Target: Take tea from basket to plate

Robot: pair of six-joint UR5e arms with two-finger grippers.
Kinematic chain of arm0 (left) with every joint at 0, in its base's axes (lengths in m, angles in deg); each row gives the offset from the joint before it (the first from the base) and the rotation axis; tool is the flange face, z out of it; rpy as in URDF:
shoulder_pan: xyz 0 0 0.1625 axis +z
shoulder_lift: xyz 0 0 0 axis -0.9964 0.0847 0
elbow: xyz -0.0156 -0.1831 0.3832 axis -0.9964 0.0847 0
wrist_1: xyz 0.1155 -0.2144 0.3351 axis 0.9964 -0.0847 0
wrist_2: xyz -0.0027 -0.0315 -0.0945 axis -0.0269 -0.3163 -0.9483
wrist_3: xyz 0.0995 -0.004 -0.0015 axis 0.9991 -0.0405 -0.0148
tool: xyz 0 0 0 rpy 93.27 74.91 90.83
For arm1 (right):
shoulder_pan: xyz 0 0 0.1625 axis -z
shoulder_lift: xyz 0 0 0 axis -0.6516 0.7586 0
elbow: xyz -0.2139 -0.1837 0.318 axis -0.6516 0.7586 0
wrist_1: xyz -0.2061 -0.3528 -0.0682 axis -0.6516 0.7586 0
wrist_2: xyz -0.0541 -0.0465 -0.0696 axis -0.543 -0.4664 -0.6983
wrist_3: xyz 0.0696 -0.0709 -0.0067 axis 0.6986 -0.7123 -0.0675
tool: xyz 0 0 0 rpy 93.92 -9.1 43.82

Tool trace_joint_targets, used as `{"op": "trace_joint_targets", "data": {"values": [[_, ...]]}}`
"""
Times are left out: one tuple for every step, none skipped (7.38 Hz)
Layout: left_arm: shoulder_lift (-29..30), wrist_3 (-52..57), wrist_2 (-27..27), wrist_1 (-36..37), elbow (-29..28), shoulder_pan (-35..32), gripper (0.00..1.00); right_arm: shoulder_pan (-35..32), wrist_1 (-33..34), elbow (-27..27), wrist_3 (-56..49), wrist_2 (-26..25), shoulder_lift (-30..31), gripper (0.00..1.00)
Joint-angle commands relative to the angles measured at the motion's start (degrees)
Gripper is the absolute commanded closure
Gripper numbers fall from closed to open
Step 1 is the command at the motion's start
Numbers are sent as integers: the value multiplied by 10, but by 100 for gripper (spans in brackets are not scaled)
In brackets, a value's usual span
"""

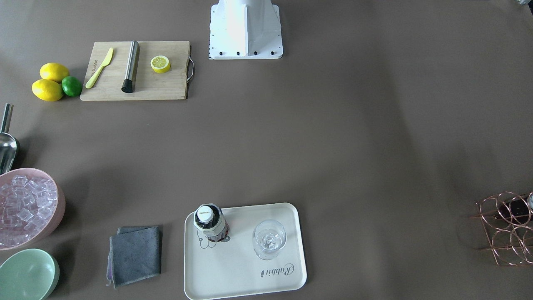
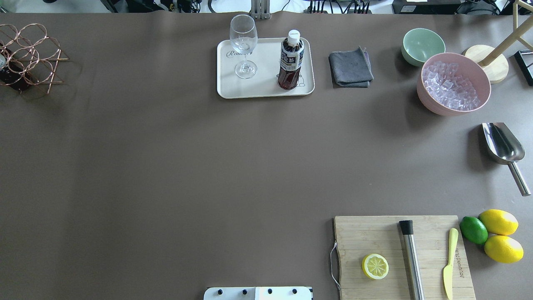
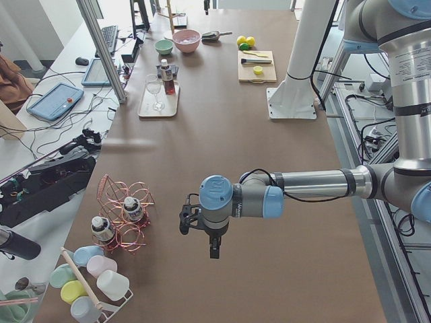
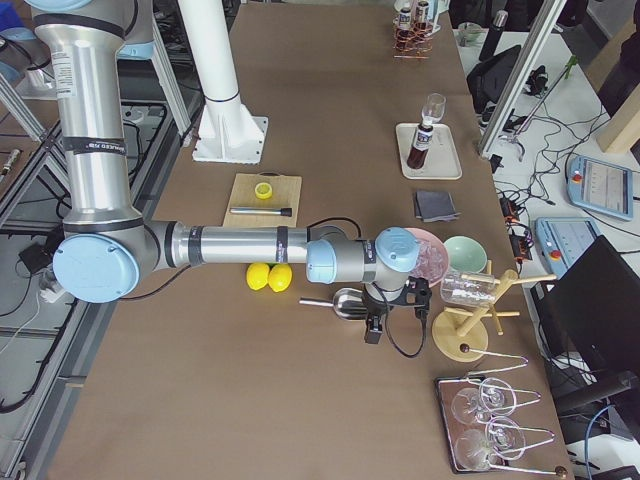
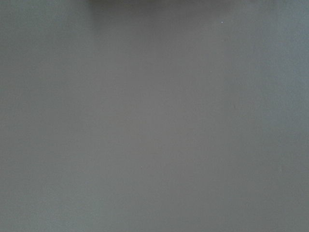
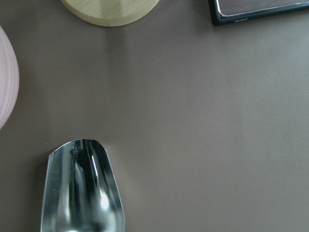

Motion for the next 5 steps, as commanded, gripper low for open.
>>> {"op": "trace_joint_targets", "data": {"values": [[-7, 2, 2, 0, -3, -3, 2, 0, -11, 2, -3, 2, 4, 0], [-8, 3, 2, 0, -5, -3, 2, 0, -11, 1, -4, 2, 4, 0], [-8, 3, 2, 0, -7, -3, 2, 0, -11, 0, -4, 2, 4, 0], [-8, 3, 2, 0, -6, -3, 2, 0, -11, 1, -4, 2, 4, 0], [-8, 2, 2, -1, -6, -3, 2, 0, -11, 0, -3, 2, 4, 0]]}}
